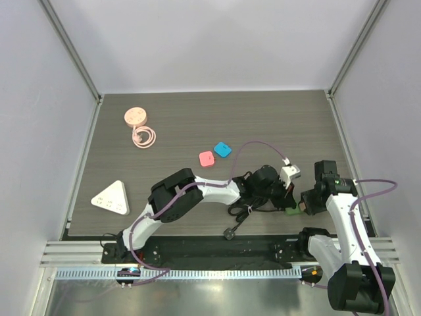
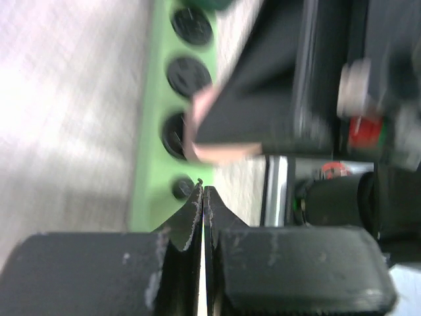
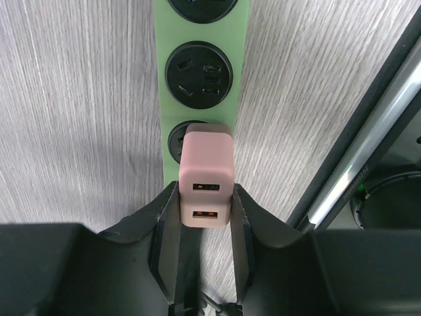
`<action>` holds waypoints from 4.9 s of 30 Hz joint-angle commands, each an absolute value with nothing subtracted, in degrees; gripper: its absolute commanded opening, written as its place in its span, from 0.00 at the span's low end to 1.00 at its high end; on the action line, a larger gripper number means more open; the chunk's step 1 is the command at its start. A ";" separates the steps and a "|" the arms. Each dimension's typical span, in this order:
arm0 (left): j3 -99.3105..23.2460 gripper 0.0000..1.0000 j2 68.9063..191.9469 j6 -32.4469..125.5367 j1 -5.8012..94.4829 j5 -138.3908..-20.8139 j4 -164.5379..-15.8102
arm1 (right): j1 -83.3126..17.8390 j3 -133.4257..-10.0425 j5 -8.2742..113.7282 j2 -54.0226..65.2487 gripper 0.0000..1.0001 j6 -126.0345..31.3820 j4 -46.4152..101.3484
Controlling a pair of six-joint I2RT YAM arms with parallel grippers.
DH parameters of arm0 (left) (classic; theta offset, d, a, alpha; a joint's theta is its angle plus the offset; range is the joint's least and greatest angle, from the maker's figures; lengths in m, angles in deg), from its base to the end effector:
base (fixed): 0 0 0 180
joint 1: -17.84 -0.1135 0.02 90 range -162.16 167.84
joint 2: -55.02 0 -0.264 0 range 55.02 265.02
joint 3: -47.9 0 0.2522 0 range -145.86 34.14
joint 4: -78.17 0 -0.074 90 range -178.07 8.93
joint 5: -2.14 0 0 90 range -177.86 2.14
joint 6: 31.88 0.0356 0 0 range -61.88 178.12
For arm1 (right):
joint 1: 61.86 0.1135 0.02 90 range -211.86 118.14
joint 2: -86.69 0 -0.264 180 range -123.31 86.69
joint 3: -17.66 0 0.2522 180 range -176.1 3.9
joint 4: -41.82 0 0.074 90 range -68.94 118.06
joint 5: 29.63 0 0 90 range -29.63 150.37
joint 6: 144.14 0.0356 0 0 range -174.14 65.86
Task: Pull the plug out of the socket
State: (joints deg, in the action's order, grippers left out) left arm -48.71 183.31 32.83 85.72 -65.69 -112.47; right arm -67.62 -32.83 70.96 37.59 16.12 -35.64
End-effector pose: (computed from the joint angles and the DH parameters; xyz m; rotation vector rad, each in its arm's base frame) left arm 0.1751 -0.4664 0.1499 1.0668 1.9279 -1.3834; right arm 0.1242 -0.0191 0.2134 1.7730 2.2163 -0.0374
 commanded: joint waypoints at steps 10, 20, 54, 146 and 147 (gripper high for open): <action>-53.32 0.00 186.68 30.79 84.81 -64.05 -114.70 | -67.58 -34.77 70.04 37.74 0.01 15.03 -35.84; -55.05 0.00 189.66 29.12 86.13 -67.56 -108.40 | -67.58 -33.72 68.89 37.74 0.01 15.38 -34.96; -53.67 0.00 195.65 32.46 89.39 -75.38 -103.72 | -67.58 -46.91 72.67 34.66 0.01 16.79 -38.38; -19.20 0.49 160.82 24.47 64.94 -70.56 -125.78 | -39.19 -63.77 75.46 9.78 0.64 -3.18 -15.05; -20.17 0.49 161.71 22.03 65.65 -68.29 -125.86 | -39.10 -64.30 76.27 11.18 0.64 -2.47 -16.92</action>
